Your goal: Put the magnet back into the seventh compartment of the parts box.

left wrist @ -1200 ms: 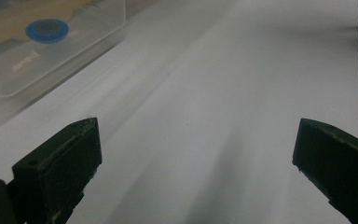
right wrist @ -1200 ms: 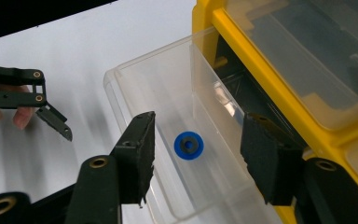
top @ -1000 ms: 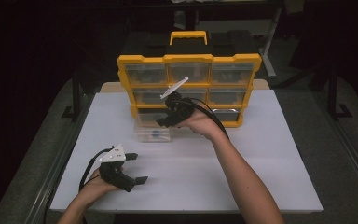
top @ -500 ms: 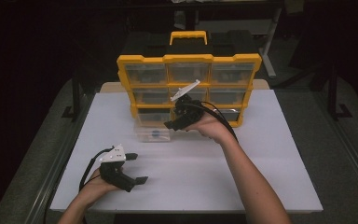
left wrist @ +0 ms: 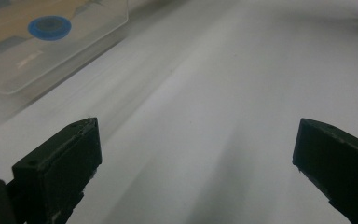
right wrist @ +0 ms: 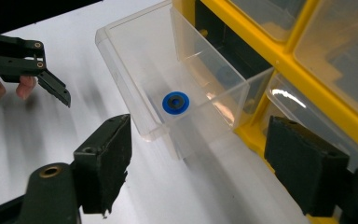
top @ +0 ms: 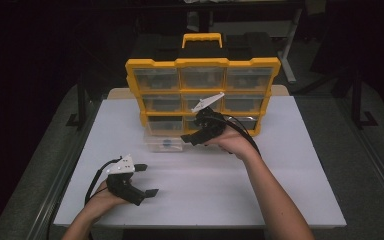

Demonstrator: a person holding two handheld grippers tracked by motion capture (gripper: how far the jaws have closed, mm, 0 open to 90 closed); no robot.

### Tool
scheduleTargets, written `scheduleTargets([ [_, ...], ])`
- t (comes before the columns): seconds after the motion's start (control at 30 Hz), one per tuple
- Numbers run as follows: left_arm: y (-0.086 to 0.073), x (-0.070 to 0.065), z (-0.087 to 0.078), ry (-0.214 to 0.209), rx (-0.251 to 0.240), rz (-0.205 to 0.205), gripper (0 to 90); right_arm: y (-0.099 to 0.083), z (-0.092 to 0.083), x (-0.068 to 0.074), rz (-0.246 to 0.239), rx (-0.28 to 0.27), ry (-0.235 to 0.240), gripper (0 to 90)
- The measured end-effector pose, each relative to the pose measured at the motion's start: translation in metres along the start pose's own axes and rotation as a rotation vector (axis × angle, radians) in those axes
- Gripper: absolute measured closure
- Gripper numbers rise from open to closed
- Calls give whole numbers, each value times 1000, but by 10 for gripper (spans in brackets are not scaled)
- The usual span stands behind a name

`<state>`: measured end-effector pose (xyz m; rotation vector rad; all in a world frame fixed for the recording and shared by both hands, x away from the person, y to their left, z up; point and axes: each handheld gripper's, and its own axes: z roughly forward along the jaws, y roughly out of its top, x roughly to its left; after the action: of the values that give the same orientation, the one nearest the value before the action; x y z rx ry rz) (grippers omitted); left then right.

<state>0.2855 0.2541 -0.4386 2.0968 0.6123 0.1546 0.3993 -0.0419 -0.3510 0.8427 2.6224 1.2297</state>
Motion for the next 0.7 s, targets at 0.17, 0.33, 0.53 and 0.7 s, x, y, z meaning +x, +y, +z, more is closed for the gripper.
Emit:
scheduleTargets([
  [0.17, 0, 0, 0, 2, -7, 0, 7, -12, -3, -1, 9, -17, -12, 175],
  [0.33, 0, 2, 1, 9, -12, -1, 7, -25, -7, -3, 23, -38, -32, 137],
  [0.53, 0, 2, 3, 12, -1, -1, 7, -41, -8, -4, 33, -48, -66, 124],
  [0.7, -1, 4, 4, 22, 7, 23, 7, -55, -9, -3, 24, -53, -76, 98],
])
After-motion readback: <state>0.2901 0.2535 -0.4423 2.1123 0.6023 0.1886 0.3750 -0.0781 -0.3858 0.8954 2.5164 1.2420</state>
